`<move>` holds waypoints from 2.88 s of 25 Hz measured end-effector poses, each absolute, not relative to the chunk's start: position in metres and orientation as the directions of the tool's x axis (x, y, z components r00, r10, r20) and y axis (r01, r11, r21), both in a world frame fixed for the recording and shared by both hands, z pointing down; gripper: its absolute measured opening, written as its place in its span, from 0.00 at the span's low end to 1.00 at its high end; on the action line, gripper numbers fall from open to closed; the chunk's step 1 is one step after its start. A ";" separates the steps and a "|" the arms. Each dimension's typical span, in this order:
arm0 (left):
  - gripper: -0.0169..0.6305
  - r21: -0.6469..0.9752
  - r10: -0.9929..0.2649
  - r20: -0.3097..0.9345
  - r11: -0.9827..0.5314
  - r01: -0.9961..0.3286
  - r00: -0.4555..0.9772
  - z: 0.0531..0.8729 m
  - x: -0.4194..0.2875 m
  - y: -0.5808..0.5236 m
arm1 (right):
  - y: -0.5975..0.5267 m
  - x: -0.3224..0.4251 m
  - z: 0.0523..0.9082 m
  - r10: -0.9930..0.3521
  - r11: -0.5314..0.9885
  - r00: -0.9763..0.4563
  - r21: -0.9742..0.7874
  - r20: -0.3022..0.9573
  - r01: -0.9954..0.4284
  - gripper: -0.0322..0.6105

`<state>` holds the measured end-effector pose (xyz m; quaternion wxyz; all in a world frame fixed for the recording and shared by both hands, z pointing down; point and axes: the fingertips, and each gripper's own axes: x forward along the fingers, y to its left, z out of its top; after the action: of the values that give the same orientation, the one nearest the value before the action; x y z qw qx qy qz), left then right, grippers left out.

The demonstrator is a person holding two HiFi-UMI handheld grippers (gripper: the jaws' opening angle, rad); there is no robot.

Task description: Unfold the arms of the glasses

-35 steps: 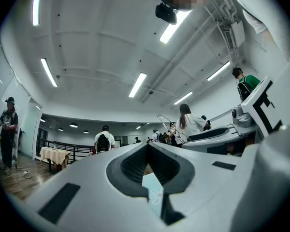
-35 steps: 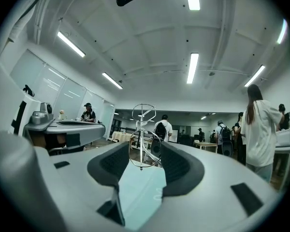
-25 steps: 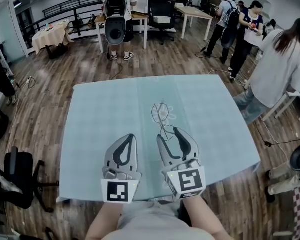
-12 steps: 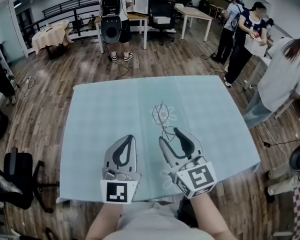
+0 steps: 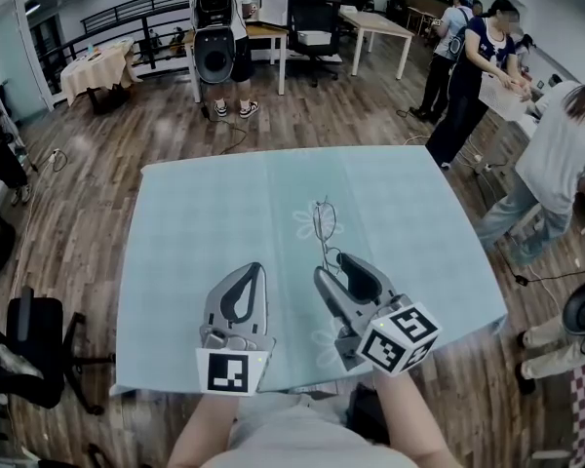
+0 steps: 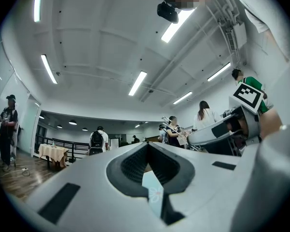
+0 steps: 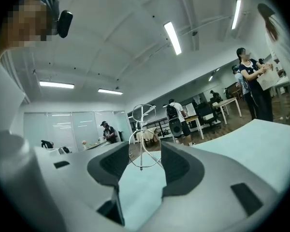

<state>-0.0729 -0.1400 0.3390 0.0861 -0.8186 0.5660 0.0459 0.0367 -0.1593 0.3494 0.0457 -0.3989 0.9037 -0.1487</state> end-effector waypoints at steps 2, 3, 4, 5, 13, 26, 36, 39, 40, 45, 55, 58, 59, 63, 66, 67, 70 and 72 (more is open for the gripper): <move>0.04 -0.093 -0.913 -0.160 -0.364 -0.927 0.375 0.341 -0.069 -0.142 | -0.159 0.036 0.352 -0.719 0.641 -0.694 -0.344 0.045 -0.687 0.38; 0.04 -0.092 -0.909 -0.155 -0.376 -0.922 0.386 0.342 -0.066 -0.141 | -0.159 0.035 0.353 -0.709 0.643 -0.703 -0.363 0.051 -0.675 0.37; 0.04 -0.090 -0.904 -0.152 -0.389 -0.917 0.399 0.342 -0.064 -0.141 | -0.158 0.035 0.354 -0.700 0.643 -0.712 -0.382 0.058 -0.664 0.37; 0.04 -0.093 -0.898 -0.151 -0.403 -0.911 0.412 0.342 -0.061 -0.140 | -0.158 0.035 0.355 -0.692 0.642 -0.719 -0.400 0.065 -0.654 0.37; 0.04 -0.131 -0.876 -0.125 -0.451 -0.883 0.466 0.349 -0.050 -0.137 | -0.159 0.035 0.366 -0.604 0.608 -0.795 -0.609 0.062 -0.509 0.37; 0.04 -0.138 -0.862 -0.094 -0.485 -0.864 0.499 0.362 -0.047 -0.137 | -0.159 0.041 0.390 -0.517 0.369 -0.856 -0.904 -0.006 -0.216 0.37; 0.04 -0.123 -0.845 -0.080 -0.518 -0.846 0.529 0.368 -0.042 -0.136 | -0.156 0.037 0.408 -0.462 0.151 -0.886 -0.988 -0.029 -0.046 0.37; 0.04 -0.104 -0.829 -0.051 -0.550 -0.829 0.557 0.375 -0.036 -0.135 | -0.155 0.036 0.409 -0.444 0.094 -0.895 -0.996 -0.050 0.009 0.37; 0.04 -0.100 -0.817 -0.040 -0.569 -0.816 0.575 0.378 -0.032 -0.134 | -0.156 0.036 0.409 -0.441 0.083 -0.896 -0.996 -0.055 0.021 0.37; 0.35 -0.097 -0.738 0.019 -0.673 -0.733 0.675 0.393 -0.009 -0.127 | -0.158 0.039 0.410 -0.444 0.052 -0.893 -0.997 -0.071 0.054 0.37; 0.34 -0.169 -0.698 0.047 -0.711 -0.683 0.715 0.402 0.018 -0.115 | -0.155 0.032 0.401 -0.456 0.029 -0.885 -0.995 -0.096 0.094 0.37; 0.30 -0.190 -0.703 0.051 -0.704 -0.684 0.709 0.405 0.023 -0.116 | -0.154 0.032 0.400 -0.458 0.020 -0.883 -0.994 -0.106 0.109 0.37; 0.27 -0.192 -0.705 0.049 -0.702 -0.686 0.707 0.405 0.024 -0.116 | -0.154 0.032 0.400 -0.456 0.018 -0.883 -0.994 -0.108 0.112 0.37; 0.21 -0.205 -0.708 0.054 -0.698 -0.686 0.704 0.409 0.026 -0.118 | -0.154 0.031 0.401 -0.450 0.016 -0.886 -0.993 -0.112 0.118 0.38; 0.13 -0.218 -0.705 0.053 -0.699 -0.681 0.707 0.409 0.030 -0.118 | -0.154 0.030 0.400 -0.447 0.019 -0.887 -0.993 -0.114 0.118 0.37; 0.11 -0.218 -0.705 0.053 -0.700 -0.680 0.708 0.409 0.031 -0.118 | -0.154 0.029 0.400 -0.446 0.019 -0.887 -0.993 -0.115 0.119 0.37; 0.09 -0.218 -0.706 0.054 -0.698 -0.682 0.706 0.408 0.031 -0.118 | -0.155 0.029 0.397 -0.445 0.020 -0.888 -0.993 -0.115 0.119 0.38; 0.09 -0.207 -0.710 0.047 -0.695 -0.689 0.702 0.408 0.031 -0.119 | -0.156 0.031 0.397 -0.446 0.023 -0.887 -0.993 -0.116 0.118 0.38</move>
<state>0.0307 -0.1186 0.4078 0.0870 -0.9184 0.3809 -0.0614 0.0311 -0.1557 0.3967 0.2050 -0.1197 0.6852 -0.6886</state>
